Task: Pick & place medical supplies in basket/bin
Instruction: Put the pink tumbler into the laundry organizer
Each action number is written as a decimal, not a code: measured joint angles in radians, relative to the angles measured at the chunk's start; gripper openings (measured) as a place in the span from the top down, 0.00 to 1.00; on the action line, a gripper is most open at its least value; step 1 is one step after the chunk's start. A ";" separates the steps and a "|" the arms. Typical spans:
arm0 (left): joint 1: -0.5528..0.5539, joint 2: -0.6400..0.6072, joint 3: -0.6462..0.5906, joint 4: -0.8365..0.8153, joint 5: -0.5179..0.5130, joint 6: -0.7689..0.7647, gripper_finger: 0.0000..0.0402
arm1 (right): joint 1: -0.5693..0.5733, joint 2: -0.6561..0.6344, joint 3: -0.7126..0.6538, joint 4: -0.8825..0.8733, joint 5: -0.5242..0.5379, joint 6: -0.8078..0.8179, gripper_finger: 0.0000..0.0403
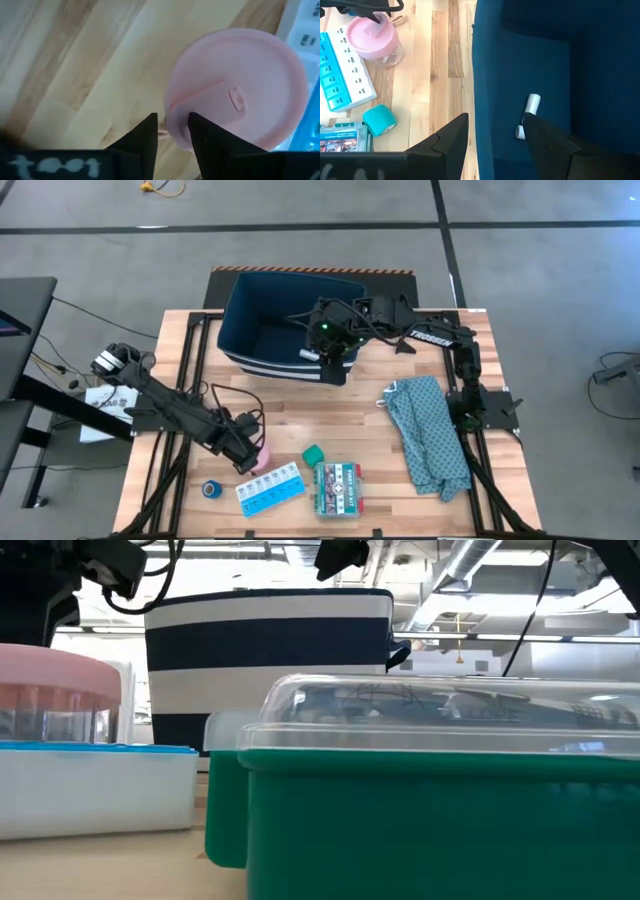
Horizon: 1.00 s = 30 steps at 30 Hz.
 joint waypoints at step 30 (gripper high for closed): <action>0.010 -0.001 0.104 -0.163 -0.069 0.064 0.99 | 0.000 0.000 0.000 -0.002 0.000 0.000 0.54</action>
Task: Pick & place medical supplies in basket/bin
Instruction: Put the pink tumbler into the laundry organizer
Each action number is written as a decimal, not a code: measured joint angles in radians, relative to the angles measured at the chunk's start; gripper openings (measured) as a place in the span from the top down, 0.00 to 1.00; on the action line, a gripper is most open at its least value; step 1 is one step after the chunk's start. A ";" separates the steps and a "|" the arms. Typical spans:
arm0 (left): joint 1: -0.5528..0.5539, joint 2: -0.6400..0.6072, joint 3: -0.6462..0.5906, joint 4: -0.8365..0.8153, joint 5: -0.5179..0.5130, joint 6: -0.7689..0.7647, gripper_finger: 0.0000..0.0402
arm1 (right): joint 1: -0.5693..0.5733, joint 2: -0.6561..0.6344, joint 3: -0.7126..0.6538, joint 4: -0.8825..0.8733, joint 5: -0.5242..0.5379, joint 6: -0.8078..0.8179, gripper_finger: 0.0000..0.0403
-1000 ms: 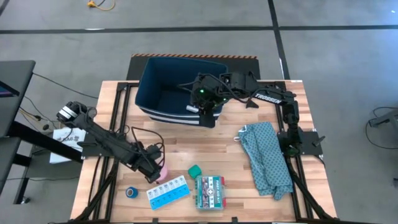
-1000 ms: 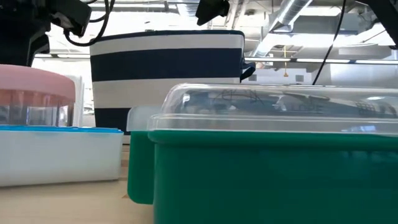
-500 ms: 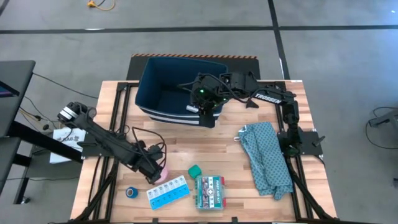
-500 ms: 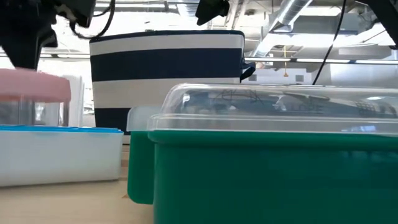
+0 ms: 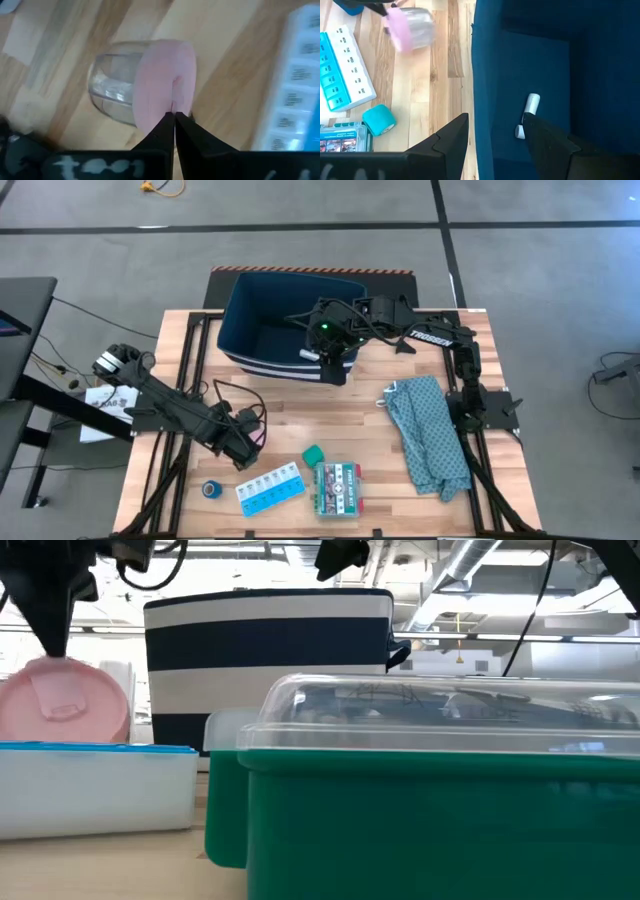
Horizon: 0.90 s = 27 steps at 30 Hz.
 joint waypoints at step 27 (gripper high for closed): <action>0.047 0.026 -0.006 -0.067 -0.056 -0.036 1.00 | 0.000 0.000 0.000 -0.003 0.000 0.000 0.55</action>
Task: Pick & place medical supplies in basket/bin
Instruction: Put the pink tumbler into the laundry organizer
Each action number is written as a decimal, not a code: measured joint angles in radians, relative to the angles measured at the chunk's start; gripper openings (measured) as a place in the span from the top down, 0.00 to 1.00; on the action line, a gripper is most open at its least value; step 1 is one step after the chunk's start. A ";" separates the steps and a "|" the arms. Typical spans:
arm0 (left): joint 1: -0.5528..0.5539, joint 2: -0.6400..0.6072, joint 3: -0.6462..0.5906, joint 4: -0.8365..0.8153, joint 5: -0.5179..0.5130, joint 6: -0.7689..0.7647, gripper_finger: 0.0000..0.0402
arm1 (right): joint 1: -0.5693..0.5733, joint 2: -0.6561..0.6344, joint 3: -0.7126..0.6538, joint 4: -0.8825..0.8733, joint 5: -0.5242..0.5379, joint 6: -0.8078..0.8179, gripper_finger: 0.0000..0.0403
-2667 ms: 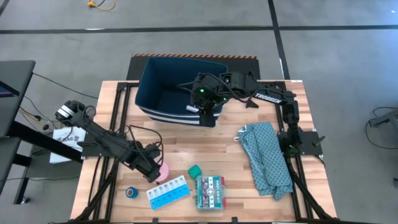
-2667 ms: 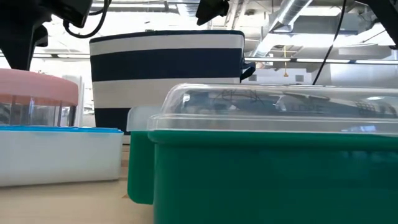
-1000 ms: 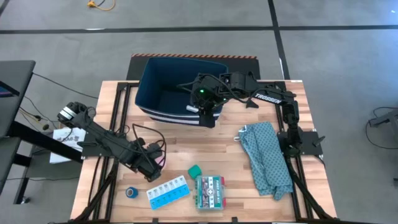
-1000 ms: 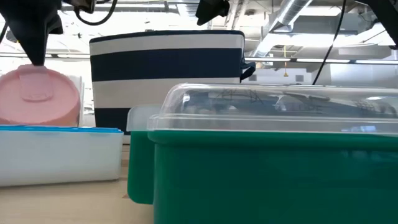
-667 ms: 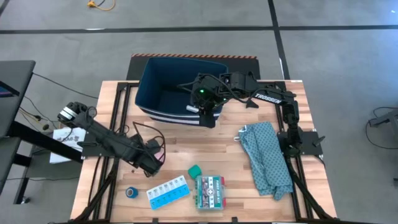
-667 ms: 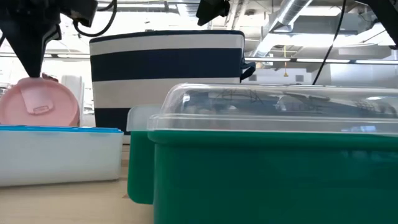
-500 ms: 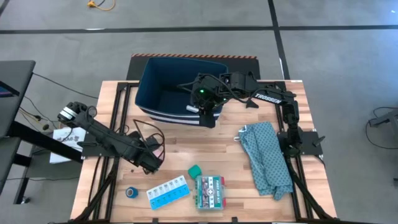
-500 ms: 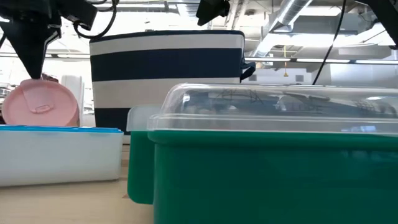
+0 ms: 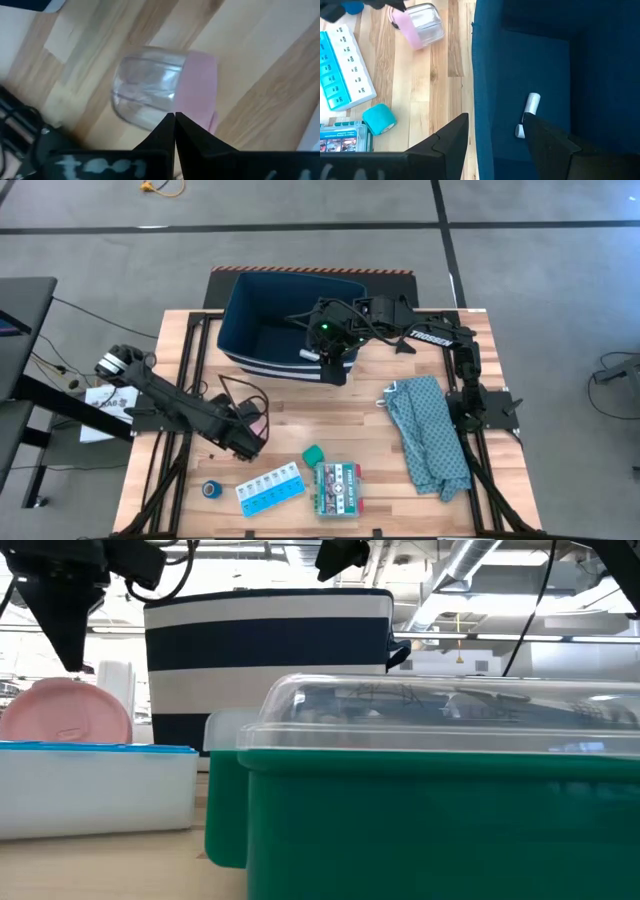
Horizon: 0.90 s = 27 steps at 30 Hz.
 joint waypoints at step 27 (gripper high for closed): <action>-0.264 0.048 -0.017 0.070 0.062 -0.265 0.72 | 0.000 0.000 -0.005 0.010 0.000 0.000 0.55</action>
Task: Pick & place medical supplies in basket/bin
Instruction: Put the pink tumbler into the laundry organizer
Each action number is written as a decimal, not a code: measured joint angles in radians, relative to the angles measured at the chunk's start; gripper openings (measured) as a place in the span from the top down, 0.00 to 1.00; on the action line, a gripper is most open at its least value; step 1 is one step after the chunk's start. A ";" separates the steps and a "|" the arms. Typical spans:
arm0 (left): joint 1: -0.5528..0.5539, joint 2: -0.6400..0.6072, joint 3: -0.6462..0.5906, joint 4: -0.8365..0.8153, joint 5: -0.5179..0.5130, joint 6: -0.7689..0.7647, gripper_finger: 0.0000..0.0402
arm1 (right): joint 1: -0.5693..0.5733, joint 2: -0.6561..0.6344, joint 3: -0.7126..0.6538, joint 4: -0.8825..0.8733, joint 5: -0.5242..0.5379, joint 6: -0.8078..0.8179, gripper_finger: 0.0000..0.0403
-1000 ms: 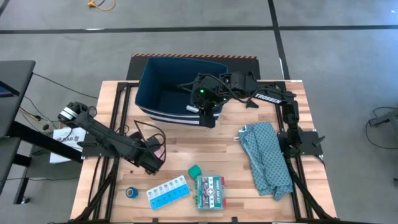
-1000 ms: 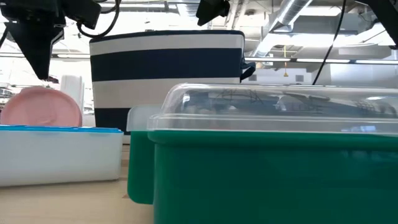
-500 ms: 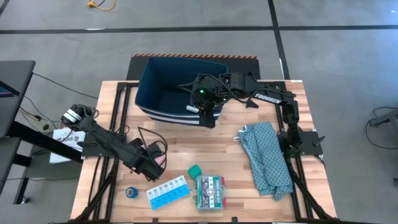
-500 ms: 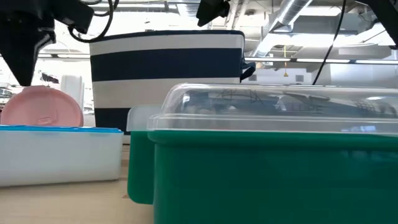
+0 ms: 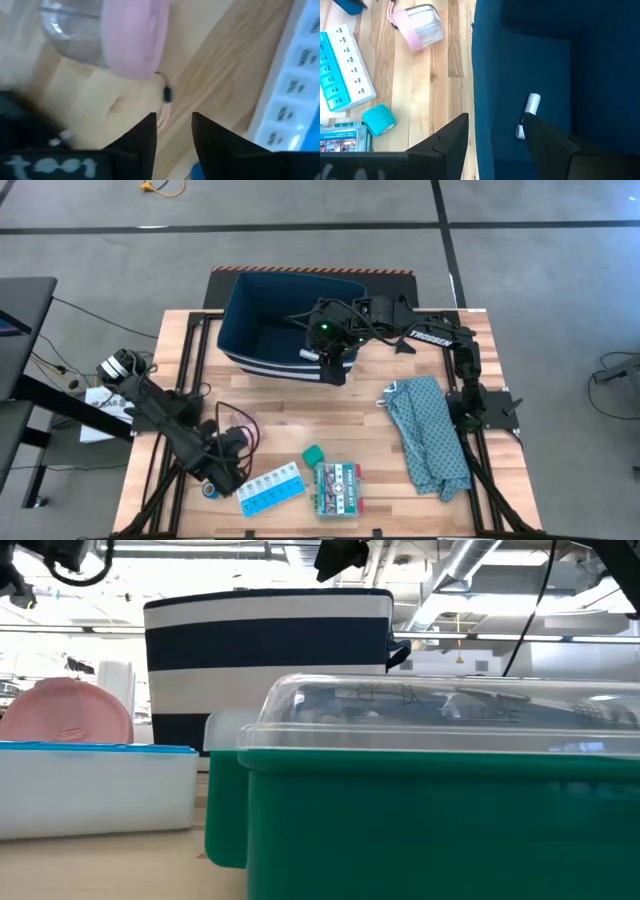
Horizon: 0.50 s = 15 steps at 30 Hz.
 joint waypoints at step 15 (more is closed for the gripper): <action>-0.043 0.001 -0.332 0.340 -0.008 -0.080 0.72 | 0.000 0.000 0.000 0.023 0.000 0.000 0.54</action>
